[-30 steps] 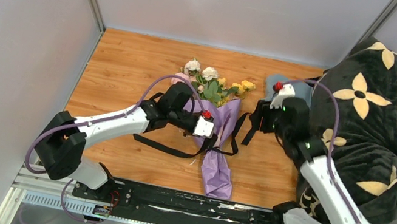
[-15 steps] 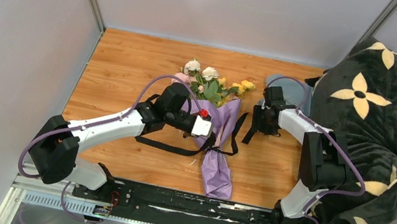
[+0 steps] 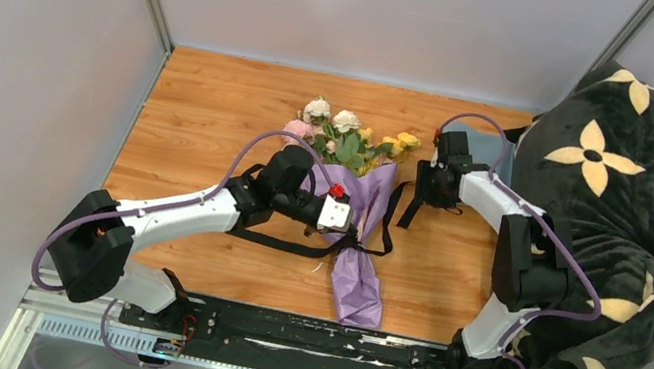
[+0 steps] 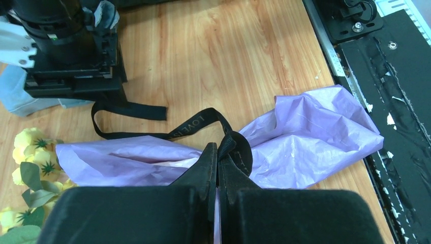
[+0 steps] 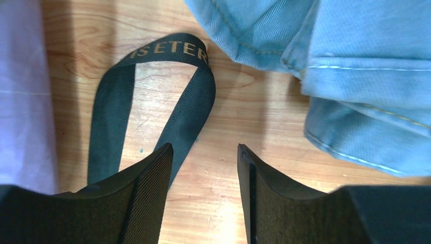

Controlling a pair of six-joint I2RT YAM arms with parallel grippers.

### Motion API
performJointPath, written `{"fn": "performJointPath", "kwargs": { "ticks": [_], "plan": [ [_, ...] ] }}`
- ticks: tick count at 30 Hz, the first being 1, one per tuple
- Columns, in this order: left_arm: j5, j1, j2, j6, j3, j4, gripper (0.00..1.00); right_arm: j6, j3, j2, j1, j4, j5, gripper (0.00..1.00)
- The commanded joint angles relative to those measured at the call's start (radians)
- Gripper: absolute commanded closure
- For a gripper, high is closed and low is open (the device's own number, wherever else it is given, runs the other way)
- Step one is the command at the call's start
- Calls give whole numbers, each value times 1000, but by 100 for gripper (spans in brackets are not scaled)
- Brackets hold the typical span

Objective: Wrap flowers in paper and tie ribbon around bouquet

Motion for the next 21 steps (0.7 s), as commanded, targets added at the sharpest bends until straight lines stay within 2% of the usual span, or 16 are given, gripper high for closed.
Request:
{"fn": "performJointPath", "kwargs": {
  "ticks": [1, 7, 14, 15, 16, 18, 19, 21],
  "plan": [
    [2, -6, -11, 2, -8, 34, 100, -43, 24, -99, -5, -18, 30, 44],
    [-10, -6, -16, -13, -6, 34, 100, -40, 76, 44, -13, -10, -38, 44],
    [2, -6, -20, -11, -9, 35, 100, -54, 116, 147, -17, -9, 35, 48],
    [2, -6, -20, -10, -8, 35, 100, -54, 115, 157, -19, -6, 38, 55],
    [2, -6, -20, -12, -7, 34, 100, -51, 113, 163, -22, -4, 39, 74],
    [0, -6, -22, -14, -6, 35, 100, -53, 96, 145, -28, 3, 36, 97],
    [0, -6, -24, -13, -7, 35, 100, -59, 88, 132, -30, 4, 41, 100],
    [-1, -6, -28, -3, -7, 34, 100, -77, 81, 54, -31, -17, 52, 100]
  ]
}}
